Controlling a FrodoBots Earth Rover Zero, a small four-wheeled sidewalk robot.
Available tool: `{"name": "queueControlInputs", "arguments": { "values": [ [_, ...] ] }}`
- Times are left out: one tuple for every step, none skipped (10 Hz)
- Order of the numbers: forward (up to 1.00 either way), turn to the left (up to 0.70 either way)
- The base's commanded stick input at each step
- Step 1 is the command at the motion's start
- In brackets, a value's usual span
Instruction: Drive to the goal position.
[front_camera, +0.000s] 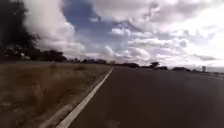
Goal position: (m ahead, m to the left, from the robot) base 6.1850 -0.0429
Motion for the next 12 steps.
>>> {"name": "queueControlInputs", "arguments": {
  "values": [
    [0.99,-0.03],
    [1.00,-0.21],
    [0.99,0.00],
    [0.99,0.00],
    [0.99,-0.06],
    [1.00,-0.22],
    [0.98,-0.08],
    [1.00,-0.25],
    [1.00,-0.25],
    [1.00,-0.08],
    [1.00,-0.09],
    [1.00,-0.26]
  ]
}}
